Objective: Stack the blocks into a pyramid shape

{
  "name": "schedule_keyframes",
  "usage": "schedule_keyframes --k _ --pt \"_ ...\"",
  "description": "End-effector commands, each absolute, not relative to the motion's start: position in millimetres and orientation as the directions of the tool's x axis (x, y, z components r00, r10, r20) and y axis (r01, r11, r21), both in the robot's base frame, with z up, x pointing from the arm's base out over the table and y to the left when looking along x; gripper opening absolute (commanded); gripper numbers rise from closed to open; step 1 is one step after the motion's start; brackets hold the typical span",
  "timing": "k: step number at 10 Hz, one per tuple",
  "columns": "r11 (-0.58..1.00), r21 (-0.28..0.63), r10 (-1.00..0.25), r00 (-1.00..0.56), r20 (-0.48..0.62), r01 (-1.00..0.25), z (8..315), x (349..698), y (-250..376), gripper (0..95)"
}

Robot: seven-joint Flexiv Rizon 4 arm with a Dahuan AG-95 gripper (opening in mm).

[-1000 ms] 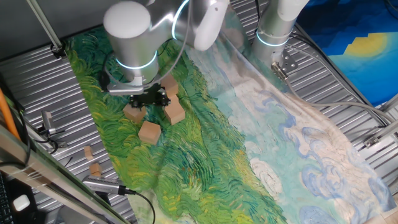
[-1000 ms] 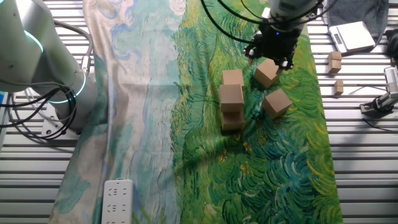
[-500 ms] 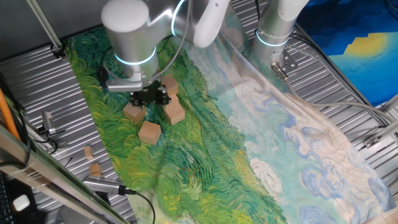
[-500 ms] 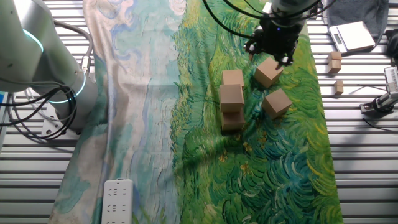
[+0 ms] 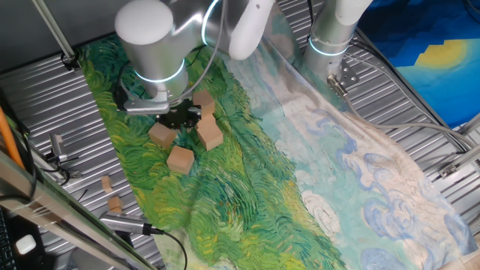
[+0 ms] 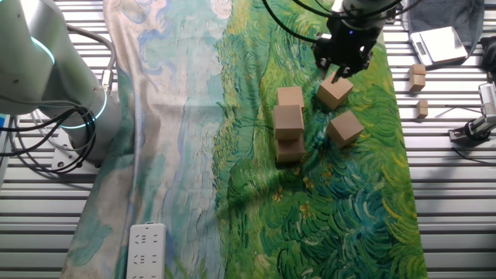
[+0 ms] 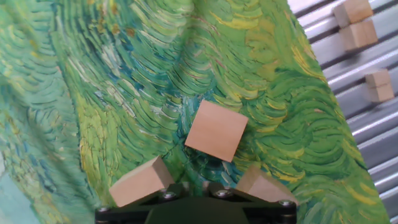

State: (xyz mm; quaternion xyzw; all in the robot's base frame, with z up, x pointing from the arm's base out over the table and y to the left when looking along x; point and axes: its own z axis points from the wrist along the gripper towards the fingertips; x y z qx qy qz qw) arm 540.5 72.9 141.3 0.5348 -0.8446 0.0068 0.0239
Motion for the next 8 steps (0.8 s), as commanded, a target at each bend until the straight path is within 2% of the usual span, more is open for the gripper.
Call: schedule_keyframes --k 1,8 --pt "0.451 0.001 -0.892 -0.451 0.036 -0.892 141.3 539.0 72.0 0.0" --pt "0.477 -0.008 -0.879 -0.477 0.031 -0.879 141.3 539.0 72.0 0.0"
